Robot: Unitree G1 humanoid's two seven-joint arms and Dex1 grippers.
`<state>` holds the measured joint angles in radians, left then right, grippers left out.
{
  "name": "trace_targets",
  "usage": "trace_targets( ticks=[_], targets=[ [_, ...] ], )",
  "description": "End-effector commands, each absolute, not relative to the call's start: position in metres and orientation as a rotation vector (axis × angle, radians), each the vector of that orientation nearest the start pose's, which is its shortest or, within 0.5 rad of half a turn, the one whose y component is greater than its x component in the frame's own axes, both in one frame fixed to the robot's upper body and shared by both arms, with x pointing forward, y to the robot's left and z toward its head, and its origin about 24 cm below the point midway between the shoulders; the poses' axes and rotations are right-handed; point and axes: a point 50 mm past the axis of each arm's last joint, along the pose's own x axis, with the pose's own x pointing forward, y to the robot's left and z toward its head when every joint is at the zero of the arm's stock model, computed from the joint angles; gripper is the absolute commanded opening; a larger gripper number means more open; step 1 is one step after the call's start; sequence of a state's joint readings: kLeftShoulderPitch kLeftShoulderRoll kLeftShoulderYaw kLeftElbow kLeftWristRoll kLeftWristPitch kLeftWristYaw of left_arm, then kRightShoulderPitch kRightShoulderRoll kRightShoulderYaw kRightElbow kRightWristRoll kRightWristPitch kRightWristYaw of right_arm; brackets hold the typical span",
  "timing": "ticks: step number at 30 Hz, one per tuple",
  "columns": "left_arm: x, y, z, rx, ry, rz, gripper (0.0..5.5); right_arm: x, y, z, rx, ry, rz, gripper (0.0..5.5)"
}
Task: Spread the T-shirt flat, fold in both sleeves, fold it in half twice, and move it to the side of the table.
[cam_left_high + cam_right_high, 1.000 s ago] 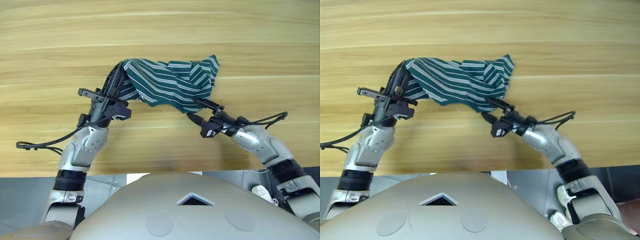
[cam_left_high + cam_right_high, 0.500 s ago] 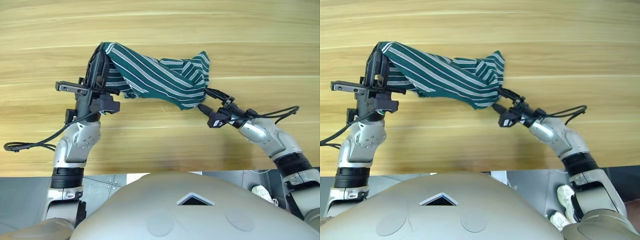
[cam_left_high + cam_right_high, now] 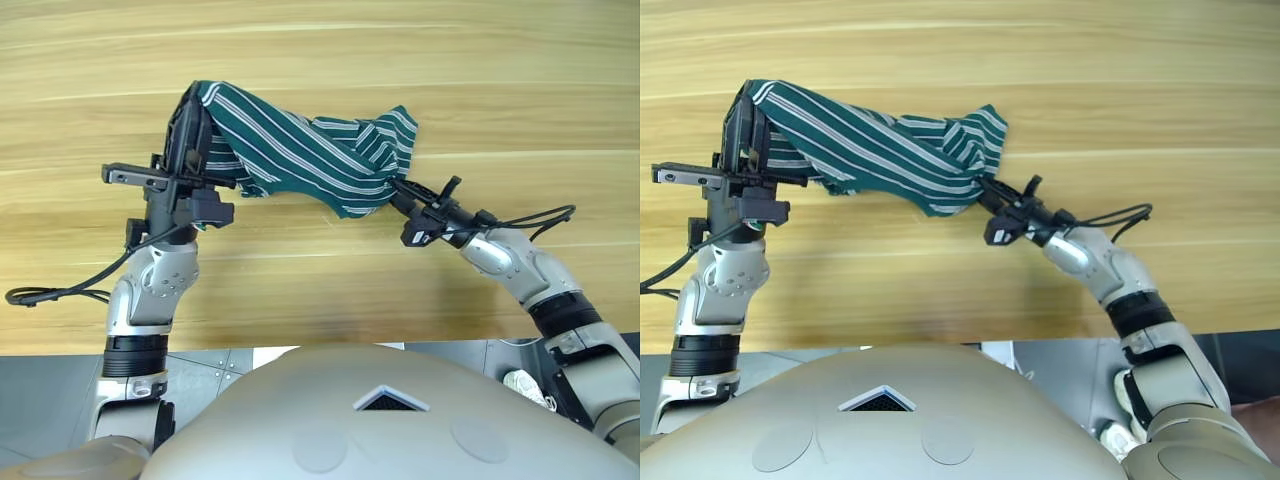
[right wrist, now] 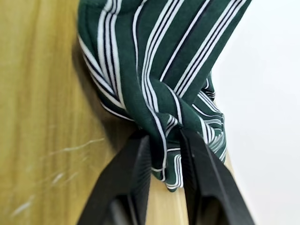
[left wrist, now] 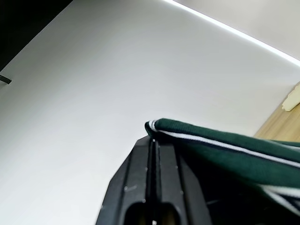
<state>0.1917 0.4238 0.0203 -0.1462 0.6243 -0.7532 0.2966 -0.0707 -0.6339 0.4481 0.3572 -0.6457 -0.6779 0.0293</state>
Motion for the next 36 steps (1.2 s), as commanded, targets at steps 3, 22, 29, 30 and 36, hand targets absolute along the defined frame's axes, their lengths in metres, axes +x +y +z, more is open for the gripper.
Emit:
trace_targets(
  ticks=[3,22,29,30,36],
  targets=[
    [0.191,0.182,0.101,0.876,-0.784,-0.147,0.0,0.186,-0.174,-0.044,-1.173,-0.039,1.019,0.37],
    [0.133,0.182,0.029,0.422,-0.248,-0.777,0.0,0.165,-0.226,0.095,-0.468,-0.481,0.787,0.01],
    [0.188,0.205,0.084,0.288,-0.477,-0.689,0.0,0.195,-0.214,0.129,-0.251,-0.693,0.771,0.01],
    [0.207,0.213,0.091,0.285,-0.504,-0.615,0.0,0.212,-0.209,0.131,-0.257,-0.694,0.75,0.01],
    [0.344,0.21,0.127,0.275,-0.441,-0.392,0.0,0.369,-0.184,0.165,-0.404,-0.532,0.264,0.01]
  ],
)
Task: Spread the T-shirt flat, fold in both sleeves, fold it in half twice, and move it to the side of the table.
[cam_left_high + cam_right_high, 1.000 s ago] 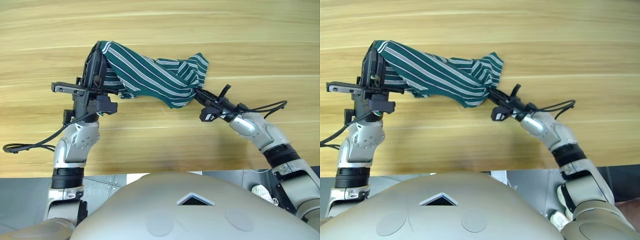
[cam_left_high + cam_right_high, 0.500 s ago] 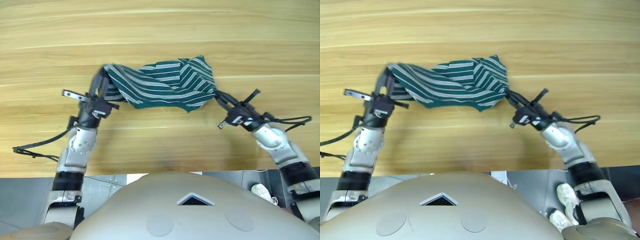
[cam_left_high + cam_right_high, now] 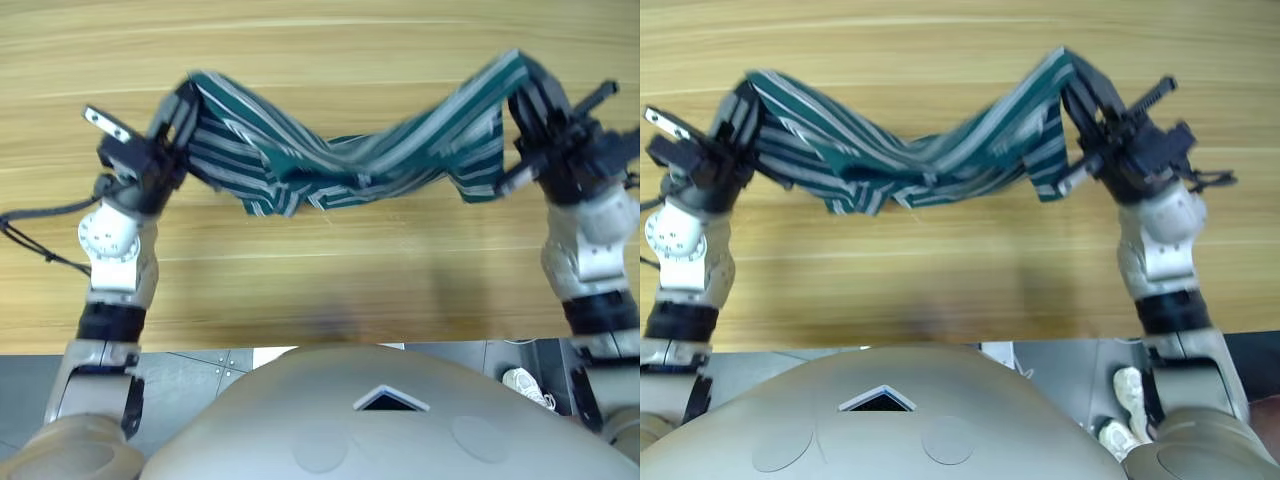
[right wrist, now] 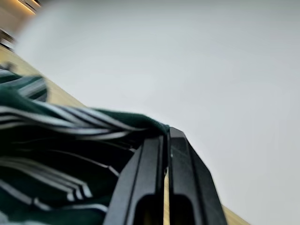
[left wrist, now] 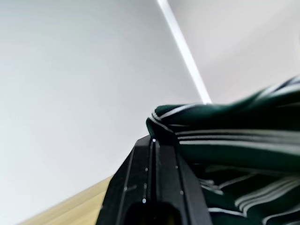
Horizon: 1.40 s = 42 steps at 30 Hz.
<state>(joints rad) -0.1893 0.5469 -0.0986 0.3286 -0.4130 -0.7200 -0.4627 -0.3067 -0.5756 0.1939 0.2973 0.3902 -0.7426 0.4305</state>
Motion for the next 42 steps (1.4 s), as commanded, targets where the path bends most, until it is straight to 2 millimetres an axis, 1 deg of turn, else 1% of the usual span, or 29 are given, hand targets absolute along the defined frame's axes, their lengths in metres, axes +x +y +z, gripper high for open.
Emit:
trace_targets(
  ticks=[1,2,3,4,5,7,8,9,10,11,13,14,15,16,17,19,20,21,22,23,24,25,27,31,34,36,39,40,42],
  targets=[
    [0.37,0.2,0.144,0.278,-0.405,-0.338,0.0,0.392,-0.178,0.184,-0.423,-0.487,0.146,0.01],
    [0.389,0.191,0.164,0.313,-0.382,-0.274,0.0,0.407,-0.174,0.204,-0.449,-0.46,0.019,0.01],
    [0.404,0.183,0.19,0.324,-0.395,-0.192,0.0,0.415,-0.176,0.227,-0.449,-0.465,-0.12,0.01],
    [0.412,0.178,0.216,0.33,-0.433,-0.12,0.0,0.418,-0.18,0.248,-0.438,-0.489,-0.255,0.01],
    [0.415,0.173,0.247,0.321,-0.51,-0.059,0.0,0.416,-0.184,0.271,-0.411,-0.56,-0.37,0.01],
    [0.412,0.169,0.29,0.313,-0.652,0.013,0.0,0.408,-0.185,0.305,-0.368,-0.711,-0.479,0.01],
    [0.409,0.172,0.302,0.32,-0.71,0.041,0.0,0.404,-0.182,0.315,-0.35,-0.784,-0.48,0.01],
    [0.406,0.177,0.305,0.34,-0.741,0.061,0.0,0.401,-0.179,0.318,-0.35,-0.833,-0.458,0.01],
    [0.405,0.185,0.299,0.361,-0.746,0.077,0.0,0.4,-0.176,0.313,-0.365,-0.855,-0.412,0.01],
    [0.404,0.192,0.288,0.379,-0.726,0.088,0.0,0.401,-0.175,0.304,-0.381,-0.846,-0.36,0.01],
    [0.402,0.21,0.233,0.449,-0.591,0.069,0.0,0.404,-0.176,0.261,-0.494,-0.748,-0.195,0.01],
    [0.397,0.22,0.199,0.487,-0.509,0.048,0.0,0.403,-0.178,0.232,-0.552,-0.68,-0.102,0.01],
    [0.387,0.227,0.161,0.51,-0.413,-0.002,0.0,0.397,-0.183,0.198,-0.616,-0.607,-0.01,0.01],
    [0.374,0.232,0.127,0.54,-0.334,-0.068,0.0,0.388,-0.187,0.168,-0.651,-0.546,0.082,0.01],
    [0.36,0.232,0.097,0.563,-0.257,-0.165,0.0,0.377,-0.192,0.142,-0.669,-0.492,0.172,0.01],
    [0.323,0.226,0.043,0.618,-0.121,-0.457,0.0,0.347,-0.201,0.1,-0.681,-0.422,0.382,0.01],
    [0.299,0.223,0.018,0.635,-0.046,-0.634,0.0,0.329,-0.205,0.083,-0.7,-0.386,0.502,0.01],
    [0.268,0.221,-0.01,0.653,0.07,-0.835,0.0,0.305,-0.21,0.062,-0.745,-0.324,0.656,0.01],
    [0.241,0.223,-0.03,0.661,0.164,-0.988,0.0,0.281,-0.217,0.045,-0.784,-0.256,0.793,0.01],
    [0.222,0.225,-0.039,0.649,0.215,-1.078,0.0,0.264,-0.222,0.035,-0.803,-0.203,0.882,0.01],
    [0.21,0.229,-0.041,0.627,0.229,-1.121,0.0,0.252,-0.231,0.029,-0.809,-0.151,0.924,0.01],
    [0.206,0.233,-0.036,0.599,0.209,-1.132,0.0,0.244,-0.239,0.027,-0.819,-0.11,0.945,0.01],
    [0.201,0.239,-0.025,0.56,0.167,-1.135,0.0,0.232,-0.248,0.024,-0.832,-0.055,0.975,0.01],
    [0.185,0.25,-0.008,0.504,0.131,-1.112,0.0,0.212,-0.254,0.026,-0.832,-0.017,1.012,0.01],
    [0.178,0.257,0.004,0.444,0.104,-1.025,0.0,0.196,-0.252,0.026,-0.805,-0.01,1.027,0.01],
    [0.172,0.263,0.002,0.437,0.133,-0.98,0.0,0.191,-0.247,0.029,-0.759,-0.022,1.023,0.01],
    [0.16,0.26,-0.005,0.436,0.173,-0.981,0.0,0.183,-0.239,0.026,-0.728,-0.006,1.061,0.01],
    [0.155,0.257,-0.007,0.434,0.178,-0.986,0.24,0.179,-0.236,0.026,-0.724,-0.006,1.075,0.27],
    [0.147,0.252,-0.009,0.436,0.184,-0.994,0.48,0.174,-0.233,0.029,-0.718,-0.013,1.084,0.52]
  ],
)
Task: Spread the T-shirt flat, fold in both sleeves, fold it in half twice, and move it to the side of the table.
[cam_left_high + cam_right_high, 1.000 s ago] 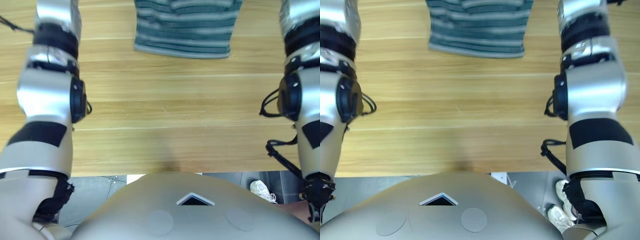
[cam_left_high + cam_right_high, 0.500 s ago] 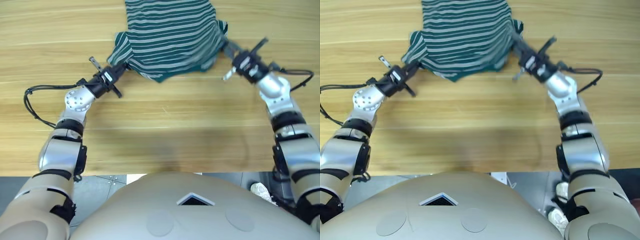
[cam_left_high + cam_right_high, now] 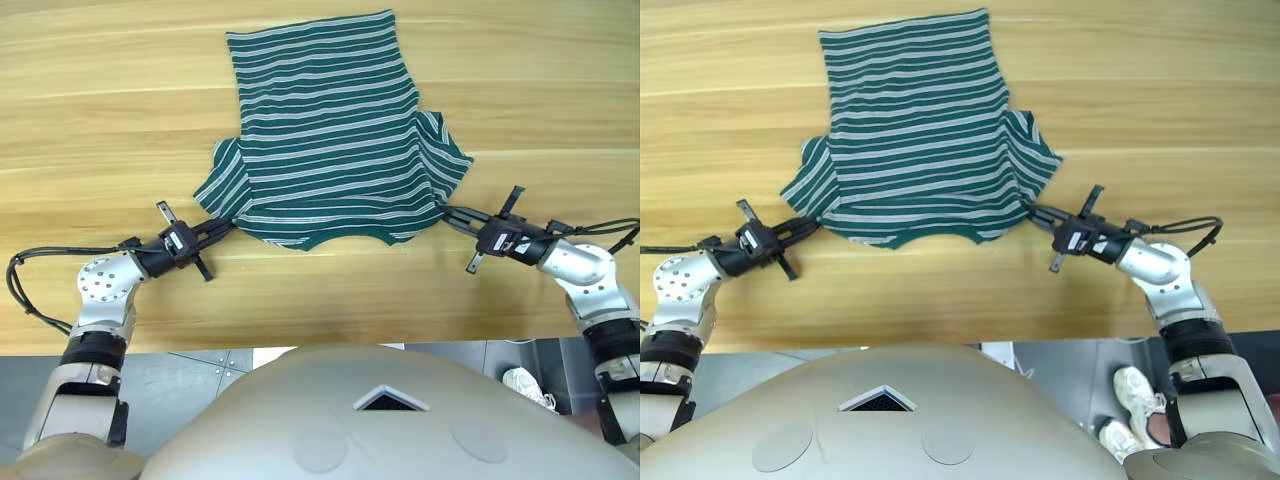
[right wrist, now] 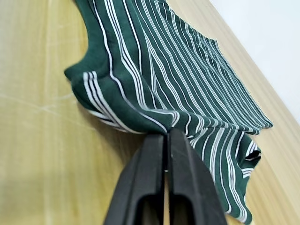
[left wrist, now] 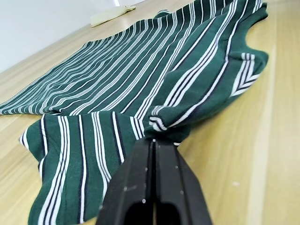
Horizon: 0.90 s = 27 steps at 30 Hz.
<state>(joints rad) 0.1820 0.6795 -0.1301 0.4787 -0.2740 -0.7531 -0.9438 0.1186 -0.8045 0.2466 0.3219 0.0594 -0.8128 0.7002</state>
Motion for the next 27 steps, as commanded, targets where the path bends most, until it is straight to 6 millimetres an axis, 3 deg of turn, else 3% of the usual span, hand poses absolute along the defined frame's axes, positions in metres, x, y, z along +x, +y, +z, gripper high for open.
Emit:
trace_targets(
  ticks=[1,9,13,16,17,19,22,25,27],
  targets=[
    [0.145,0.251,-0.01,0.441,0.187,-0.994,0.68,0.173,-0.233,0.03,-0.717,-0.015,1.084,0.74],
    [0.129,0.241,-0.002,0.421,0.167,-0.982,1.72,0.153,-0.232,0.029,-0.724,0.019,1.096,1.9],
    [0.121,0.244,0.001,0.411,0.18,-0.964,2.31,0.152,-0.234,0.03,-0.734,0.03,1.087,2.56],
    [0.098,0.251,-0.003,0.36,0.258,-1.014,2.7,0.154,-0.24,0.034,-0.738,0.031,1.045,2.78],
    [0.098,0.248,0.009,0.285,0.188,-1.002,2.7,0.157,-0.247,0.039,-0.732,0.019,1.005,2.78],
    [0.11,0.237,0.034,0.175,0.003,-0.968,2.7,0.164,-0.254,0.052,-0.709,-0.025,0.946,2.78],
    [0.148,0.218,0.06,0.2,-0.195,-0.844,2.7,0.178,-0.254,0.066,-0.648,-0.111,0.887,2.78],
    [0.181,0.197,0.065,0.413,-0.242,-0.749,2.7,0.2,-0.256,0.069,-0.673,-0.135,0.801,2.78],
    [0.185,0.184,0.061,0.499,-0.246,-0.767,2.7,0.214,-0.261,0.068,-0.688,-0.117,0.763,2.78]
  ],
)
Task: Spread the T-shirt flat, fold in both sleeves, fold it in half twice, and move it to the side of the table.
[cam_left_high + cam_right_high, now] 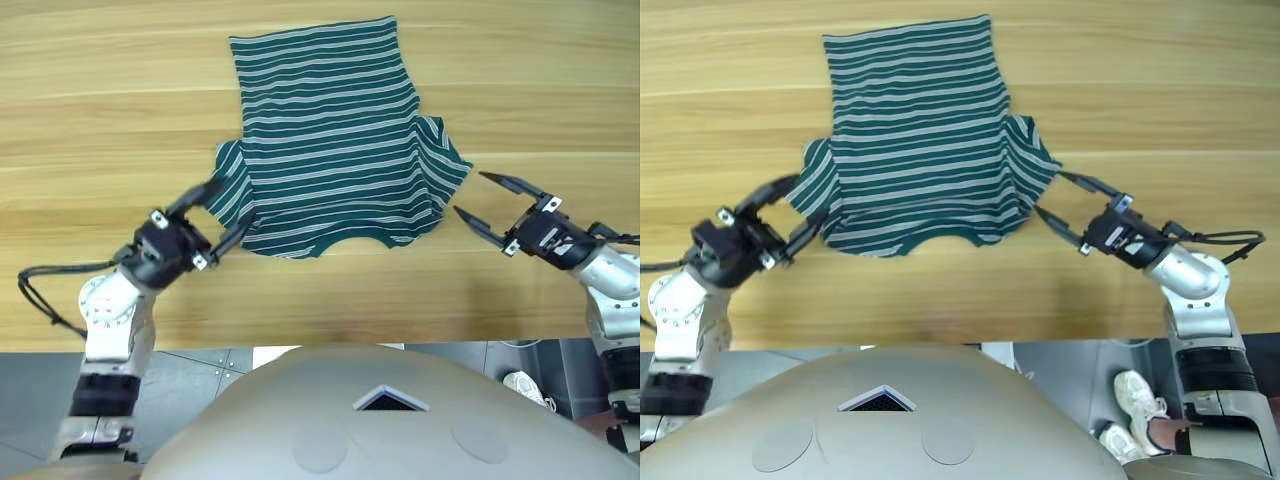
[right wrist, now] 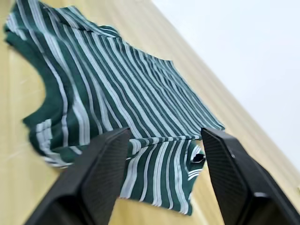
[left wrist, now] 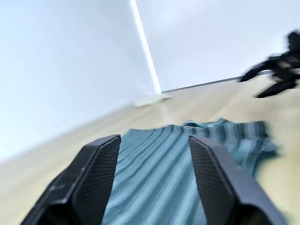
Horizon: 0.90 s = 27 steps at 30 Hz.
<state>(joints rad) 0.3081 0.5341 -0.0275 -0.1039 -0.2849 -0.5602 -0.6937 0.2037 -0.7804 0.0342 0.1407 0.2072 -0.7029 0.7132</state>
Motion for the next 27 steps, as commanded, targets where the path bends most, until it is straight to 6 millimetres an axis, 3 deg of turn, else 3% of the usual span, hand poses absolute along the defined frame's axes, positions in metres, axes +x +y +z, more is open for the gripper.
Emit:
trace_targets(
  ticks=[1,5,9,11,16,19,22,27],
  targets=[
    [0.189,0.18,0.056,0.574,-0.23,-0.76,2.7,0.223,-0.266,0.066,-0.711,-0.096,0.722,2.78],
    [0.189,0.159,0.014,0.871,-0.116,-0.91,2.7,0.25,-0.261,0.06,-0.761,-0.092,0.62,2.78],
    [0.161,0.148,-0.016,0.913,-0.063,-1.156,2.7,0.263,-0.249,0.053,-0.818,-0.091,0.618,2.78],
    [0.149,0.15,-0.023,0.886,-0.034,-1.223,2.7,0.268,-0.244,0.049,-0.846,-0.088,0.615,2.78],
    [0.13,0.178,-0.033,0.899,0.1,-1.239,2.7,0.275,-0.236,0.049,-0.868,-0.108,0.617,2.78],
    [0.125,0.194,-0.031,0.909,0.128,-1.208,2.7,0.265,-0.228,0.049,-0.888,-0.127,0.668,2.78],
    [0.137,0.205,-0.025,0.952,0.112,-1.155,2.7,0.245,-0.222,0.041,-0.881,-0.115,0.718,2.78],
    [0.136,0.21,-0.021,0.959,0.115,-1.149,2.7,0.224,-0.204,0.038,-0.838,-0.132,0.749,2.78]
  ],
)
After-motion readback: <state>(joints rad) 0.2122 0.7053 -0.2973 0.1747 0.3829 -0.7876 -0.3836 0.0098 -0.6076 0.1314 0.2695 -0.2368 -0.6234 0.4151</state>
